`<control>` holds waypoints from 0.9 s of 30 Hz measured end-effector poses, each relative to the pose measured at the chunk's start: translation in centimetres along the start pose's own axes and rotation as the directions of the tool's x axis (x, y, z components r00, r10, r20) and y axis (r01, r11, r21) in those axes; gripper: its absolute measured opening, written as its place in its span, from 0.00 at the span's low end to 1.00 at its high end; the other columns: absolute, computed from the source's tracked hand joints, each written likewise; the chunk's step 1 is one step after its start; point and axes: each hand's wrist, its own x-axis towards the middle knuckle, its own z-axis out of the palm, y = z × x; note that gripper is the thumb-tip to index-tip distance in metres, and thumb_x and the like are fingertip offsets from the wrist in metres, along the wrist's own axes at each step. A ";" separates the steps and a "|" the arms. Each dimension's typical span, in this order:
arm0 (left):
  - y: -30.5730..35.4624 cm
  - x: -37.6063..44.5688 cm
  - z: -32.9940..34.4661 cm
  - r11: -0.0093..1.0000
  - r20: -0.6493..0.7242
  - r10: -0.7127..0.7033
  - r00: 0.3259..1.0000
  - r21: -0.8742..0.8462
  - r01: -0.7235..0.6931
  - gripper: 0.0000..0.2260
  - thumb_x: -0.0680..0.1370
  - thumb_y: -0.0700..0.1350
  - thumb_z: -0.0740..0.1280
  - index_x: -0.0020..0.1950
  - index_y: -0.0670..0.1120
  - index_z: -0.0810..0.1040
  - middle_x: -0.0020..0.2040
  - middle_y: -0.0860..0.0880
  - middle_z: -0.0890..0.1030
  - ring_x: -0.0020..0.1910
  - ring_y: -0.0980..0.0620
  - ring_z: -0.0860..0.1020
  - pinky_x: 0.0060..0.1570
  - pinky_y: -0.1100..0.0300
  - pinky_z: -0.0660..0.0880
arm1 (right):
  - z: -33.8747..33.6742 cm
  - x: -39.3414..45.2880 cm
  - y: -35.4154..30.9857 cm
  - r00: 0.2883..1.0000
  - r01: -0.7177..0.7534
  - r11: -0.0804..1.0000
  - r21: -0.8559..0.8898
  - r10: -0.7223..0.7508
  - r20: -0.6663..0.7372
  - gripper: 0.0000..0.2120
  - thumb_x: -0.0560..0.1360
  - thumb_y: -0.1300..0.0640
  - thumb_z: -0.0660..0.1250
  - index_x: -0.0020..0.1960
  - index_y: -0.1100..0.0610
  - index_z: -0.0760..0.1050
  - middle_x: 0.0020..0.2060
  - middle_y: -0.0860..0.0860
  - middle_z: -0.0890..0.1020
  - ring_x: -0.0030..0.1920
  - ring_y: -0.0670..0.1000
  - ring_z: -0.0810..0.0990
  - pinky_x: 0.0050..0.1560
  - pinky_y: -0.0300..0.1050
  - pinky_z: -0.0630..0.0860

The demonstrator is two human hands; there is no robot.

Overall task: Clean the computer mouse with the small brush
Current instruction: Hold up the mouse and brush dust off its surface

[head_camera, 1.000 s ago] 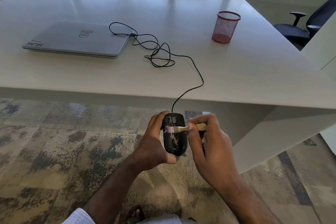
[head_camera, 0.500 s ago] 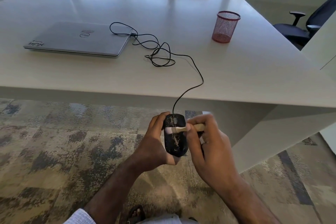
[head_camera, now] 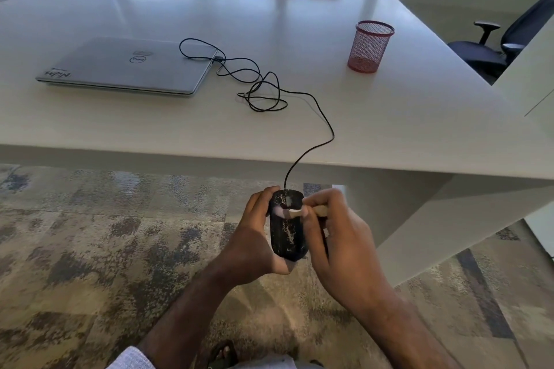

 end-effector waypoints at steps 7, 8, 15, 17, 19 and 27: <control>0.0 0.2 0.0 1.000 -0.004 0.007 1.000 -0.004 -0.007 0.54 0.55 0.40 0.83 0.77 0.55 0.62 0.69 0.59 0.66 0.69 0.60 0.70 0.56 0.70 0.75 | -0.1 0.4 0.3 0.994 -0.023 1.000 -0.007 0.022 -0.111 0.04 0.83 0.55 0.62 0.54 0.48 0.68 0.41 0.43 0.79 0.40 0.39 0.77 0.38 0.27 0.69; -0.1 0.2 0.0 1.000 -0.006 0.008 1.000 -0.004 -0.008 0.54 0.55 0.40 0.83 0.77 0.55 0.62 0.69 0.59 0.66 0.69 0.59 0.70 0.56 0.71 0.75 | 0.0 0.4 0.4 0.995 -0.024 0.999 -0.028 0.021 -0.102 0.05 0.83 0.57 0.63 0.54 0.48 0.68 0.41 0.44 0.79 0.40 0.40 0.77 0.39 0.27 0.69; -0.5 0.3 0.1 0.999 -0.014 0.026 1.000 0.023 -0.025 0.55 0.55 0.40 0.83 0.77 0.56 0.62 0.70 0.59 0.66 0.70 0.61 0.70 0.58 0.73 0.73 | 0.2 0.5 0.4 0.992 -0.032 0.999 0.017 0.034 -0.119 0.03 0.82 0.54 0.61 0.53 0.48 0.68 0.40 0.42 0.79 0.39 0.41 0.78 0.37 0.29 0.70; -0.5 0.4 0.1 0.999 -0.012 0.026 1.000 0.025 -0.026 0.55 0.54 0.41 0.83 0.77 0.56 0.62 0.70 0.59 0.65 0.70 0.61 0.69 0.57 0.73 0.73 | 0.2 0.8 0.6 0.990 -0.029 0.999 -0.022 0.026 -0.138 0.03 0.83 0.56 0.62 0.54 0.50 0.68 0.41 0.45 0.79 0.40 0.42 0.78 0.39 0.29 0.71; -0.5 0.5 0.2 0.999 -0.013 0.032 0.999 0.027 -0.032 0.55 0.54 0.42 0.83 0.77 0.57 0.62 0.70 0.60 0.66 0.69 0.61 0.70 0.58 0.74 0.72 | 0.3 0.8 0.5 0.996 -0.010 0.999 -0.038 0.007 -0.091 0.03 0.83 0.57 0.62 0.54 0.51 0.68 0.41 0.45 0.79 0.40 0.44 0.78 0.39 0.33 0.73; -0.4 0.6 0.2 0.999 -0.011 0.029 1.000 0.020 -0.028 0.53 0.54 0.43 0.82 0.74 0.65 0.62 0.69 0.65 0.65 0.70 0.65 0.69 0.59 0.72 0.72 | 0.3 1.3 0.8 0.995 -0.030 0.999 -0.011 0.029 -0.091 0.03 0.83 0.57 0.62 0.53 0.50 0.69 0.41 0.45 0.80 0.40 0.43 0.79 0.39 0.35 0.73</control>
